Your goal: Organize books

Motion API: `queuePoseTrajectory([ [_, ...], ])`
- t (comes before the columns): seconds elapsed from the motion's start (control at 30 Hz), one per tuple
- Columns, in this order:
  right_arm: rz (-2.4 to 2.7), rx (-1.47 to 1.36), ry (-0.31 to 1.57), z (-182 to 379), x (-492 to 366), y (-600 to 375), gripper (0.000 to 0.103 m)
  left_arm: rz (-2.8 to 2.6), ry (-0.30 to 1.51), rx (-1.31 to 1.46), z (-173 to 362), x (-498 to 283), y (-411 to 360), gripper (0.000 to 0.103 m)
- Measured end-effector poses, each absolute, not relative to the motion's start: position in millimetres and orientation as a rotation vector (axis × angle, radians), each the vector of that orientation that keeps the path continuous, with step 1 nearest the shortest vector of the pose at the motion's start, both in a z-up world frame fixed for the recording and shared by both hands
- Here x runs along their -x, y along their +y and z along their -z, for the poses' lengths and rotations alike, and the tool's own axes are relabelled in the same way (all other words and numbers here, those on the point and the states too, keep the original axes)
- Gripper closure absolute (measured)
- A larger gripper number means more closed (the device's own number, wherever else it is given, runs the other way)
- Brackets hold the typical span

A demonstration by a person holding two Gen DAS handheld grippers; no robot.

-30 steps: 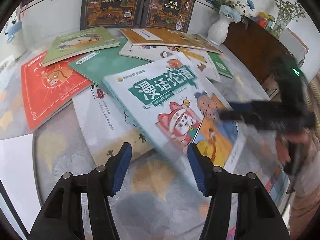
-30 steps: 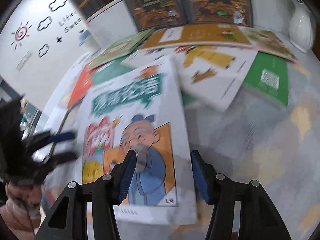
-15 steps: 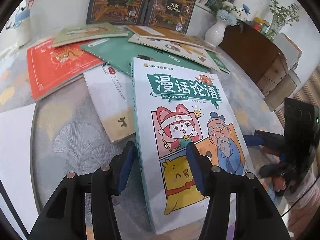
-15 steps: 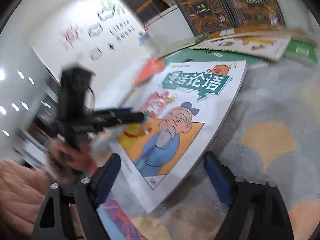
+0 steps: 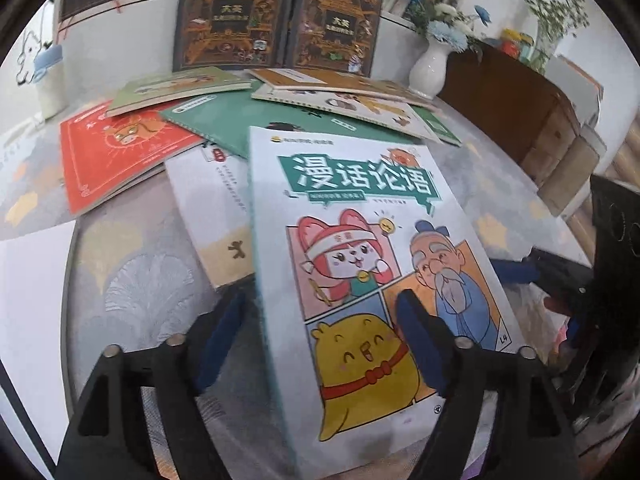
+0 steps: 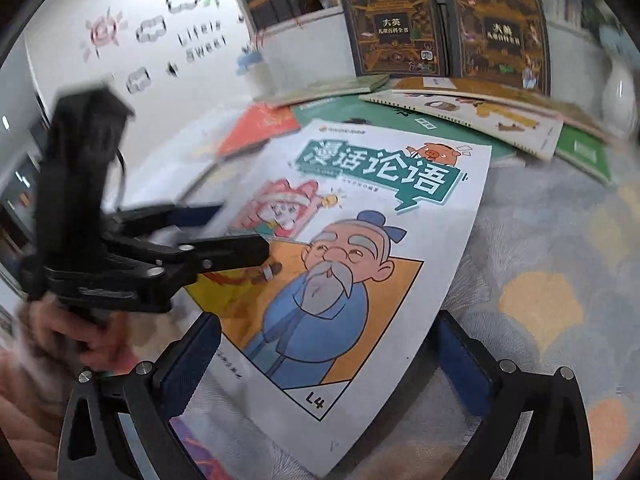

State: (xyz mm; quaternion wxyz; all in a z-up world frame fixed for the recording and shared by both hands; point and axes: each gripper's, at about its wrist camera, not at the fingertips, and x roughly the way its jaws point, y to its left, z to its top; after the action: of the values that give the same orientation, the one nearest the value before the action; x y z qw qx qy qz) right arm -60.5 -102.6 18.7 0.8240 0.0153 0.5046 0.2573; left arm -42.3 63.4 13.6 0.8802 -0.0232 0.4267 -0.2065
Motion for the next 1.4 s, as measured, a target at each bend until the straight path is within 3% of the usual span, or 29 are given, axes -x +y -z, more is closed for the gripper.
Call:
queuePoseTrajectory([
  [0.1, -0.516, 0.046, 1.075, -16, 64, -96, 0.000, 0.439, 0.900, 0.016, -13, 43, 58, 0.013],
  [0.17, -0.523, 0.027, 1.076, -16, 63, -101, 0.000, 0.456, 0.911, -0.012, -12, 43, 52, 0.000],
  [1.4, -0.510, 0.049, 1.074, -17, 65, -96, 0.000, 0.450, 0.918, -0.039, -11, 45, 49, 0.000],
])
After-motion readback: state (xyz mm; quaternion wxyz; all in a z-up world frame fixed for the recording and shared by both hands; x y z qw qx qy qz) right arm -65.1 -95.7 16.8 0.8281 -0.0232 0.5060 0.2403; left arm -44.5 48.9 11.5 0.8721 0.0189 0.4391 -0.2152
